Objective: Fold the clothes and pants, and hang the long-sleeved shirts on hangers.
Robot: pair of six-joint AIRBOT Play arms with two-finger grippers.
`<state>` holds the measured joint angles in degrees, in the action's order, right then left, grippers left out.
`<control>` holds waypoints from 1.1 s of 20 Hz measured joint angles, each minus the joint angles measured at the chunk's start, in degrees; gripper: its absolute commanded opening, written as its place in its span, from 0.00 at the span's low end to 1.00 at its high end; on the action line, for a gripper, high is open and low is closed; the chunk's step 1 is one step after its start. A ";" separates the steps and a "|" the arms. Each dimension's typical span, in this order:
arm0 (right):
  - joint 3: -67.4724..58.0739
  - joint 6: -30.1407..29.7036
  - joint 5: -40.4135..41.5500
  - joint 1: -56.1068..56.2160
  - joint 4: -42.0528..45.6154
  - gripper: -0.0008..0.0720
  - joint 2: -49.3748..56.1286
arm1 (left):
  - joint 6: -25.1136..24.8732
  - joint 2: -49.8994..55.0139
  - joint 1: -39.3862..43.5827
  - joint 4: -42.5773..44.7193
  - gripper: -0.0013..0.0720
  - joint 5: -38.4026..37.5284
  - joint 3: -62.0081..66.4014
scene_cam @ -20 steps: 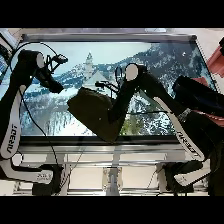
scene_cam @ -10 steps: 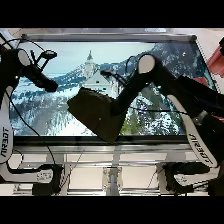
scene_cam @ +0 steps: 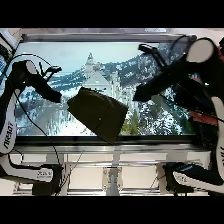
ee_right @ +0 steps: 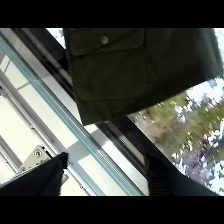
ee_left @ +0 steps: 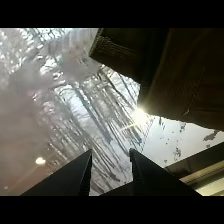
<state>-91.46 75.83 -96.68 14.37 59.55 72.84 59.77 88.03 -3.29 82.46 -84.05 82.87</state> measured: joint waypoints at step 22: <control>53.13 -9.84 45.62 -5.88 -31.80 0.85 0.52 | 3.10 -8.87 -17.53 -9.03 0.78 -0.94 -1.84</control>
<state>-38.33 66.00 -51.07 8.49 27.75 73.36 62.87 79.15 -20.82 73.43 -84.99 81.03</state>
